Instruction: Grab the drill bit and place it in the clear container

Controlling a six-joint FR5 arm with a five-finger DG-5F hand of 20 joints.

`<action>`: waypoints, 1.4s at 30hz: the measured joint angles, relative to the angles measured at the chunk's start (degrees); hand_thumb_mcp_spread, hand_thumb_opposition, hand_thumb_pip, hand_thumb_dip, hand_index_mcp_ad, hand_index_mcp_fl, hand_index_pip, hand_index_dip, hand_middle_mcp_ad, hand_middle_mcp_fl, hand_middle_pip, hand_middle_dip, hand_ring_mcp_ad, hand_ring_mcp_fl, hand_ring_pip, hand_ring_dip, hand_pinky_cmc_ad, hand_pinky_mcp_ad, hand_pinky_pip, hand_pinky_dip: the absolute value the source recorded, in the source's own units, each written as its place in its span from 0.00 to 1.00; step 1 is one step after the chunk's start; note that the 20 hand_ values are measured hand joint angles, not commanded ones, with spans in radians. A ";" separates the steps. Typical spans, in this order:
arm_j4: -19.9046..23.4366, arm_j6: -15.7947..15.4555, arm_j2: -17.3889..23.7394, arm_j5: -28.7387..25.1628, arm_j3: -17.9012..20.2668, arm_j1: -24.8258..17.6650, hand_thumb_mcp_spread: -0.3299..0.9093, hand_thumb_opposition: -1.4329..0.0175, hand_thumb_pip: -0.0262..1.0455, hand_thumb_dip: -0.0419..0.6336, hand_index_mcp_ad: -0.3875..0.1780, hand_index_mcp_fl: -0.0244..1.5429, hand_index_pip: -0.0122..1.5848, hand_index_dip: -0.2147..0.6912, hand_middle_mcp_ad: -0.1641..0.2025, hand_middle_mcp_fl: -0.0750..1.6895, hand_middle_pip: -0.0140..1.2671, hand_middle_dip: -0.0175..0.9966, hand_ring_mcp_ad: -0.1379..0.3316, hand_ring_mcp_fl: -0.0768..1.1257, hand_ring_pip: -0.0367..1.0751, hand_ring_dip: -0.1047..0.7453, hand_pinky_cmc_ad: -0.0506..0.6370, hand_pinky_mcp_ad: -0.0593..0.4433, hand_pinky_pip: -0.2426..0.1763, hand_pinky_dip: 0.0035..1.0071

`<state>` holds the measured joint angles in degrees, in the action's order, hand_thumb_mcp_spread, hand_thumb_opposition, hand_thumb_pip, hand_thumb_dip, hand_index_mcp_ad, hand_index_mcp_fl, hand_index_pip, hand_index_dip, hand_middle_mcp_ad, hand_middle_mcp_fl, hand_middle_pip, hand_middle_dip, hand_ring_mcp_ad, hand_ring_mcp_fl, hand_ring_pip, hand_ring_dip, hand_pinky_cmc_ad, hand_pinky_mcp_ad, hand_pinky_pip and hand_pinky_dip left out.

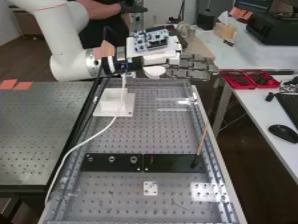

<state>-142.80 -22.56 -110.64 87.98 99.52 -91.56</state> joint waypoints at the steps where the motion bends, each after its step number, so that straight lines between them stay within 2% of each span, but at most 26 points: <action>1: -0.14 0.05 0.01 0.34 0.11 -0.47 0.67 0.26 0.50 0.48 0.48 0.58 0.69 0.34 0.65 0.19 0.12 0.17 0.75 0.13 0.11 0.11 0.44 0.45 0.36 0.17; 15: -1.53 0.77 -1.29 3.92 0.39 -3.30 0.67 0.26 0.50 0.48 0.48 0.58 0.68 0.36 0.65 0.19 0.12 0.17 0.75 0.13 0.11 0.11 0.44 0.45 0.36 0.17; 31: -5.72 2.42 -6.19 6.61 -2.37 -6.46 0.67 0.26 0.50 0.48 0.48 0.58 0.68 0.36 0.65 0.19 0.12 0.17 0.75 0.13 0.11 0.11 0.44 0.45 0.36 0.17; 42: -8.49 2.04 -9.64 6.41 -4.14 -7.52 0.67 0.26 0.50 0.48 0.48 0.58 0.68 0.36 0.65 0.19 0.12 0.17 0.75 0.13 0.11 0.11 0.44 0.45 0.36 0.17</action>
<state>-151.29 -20.53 -120.28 94.38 95.38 -99.08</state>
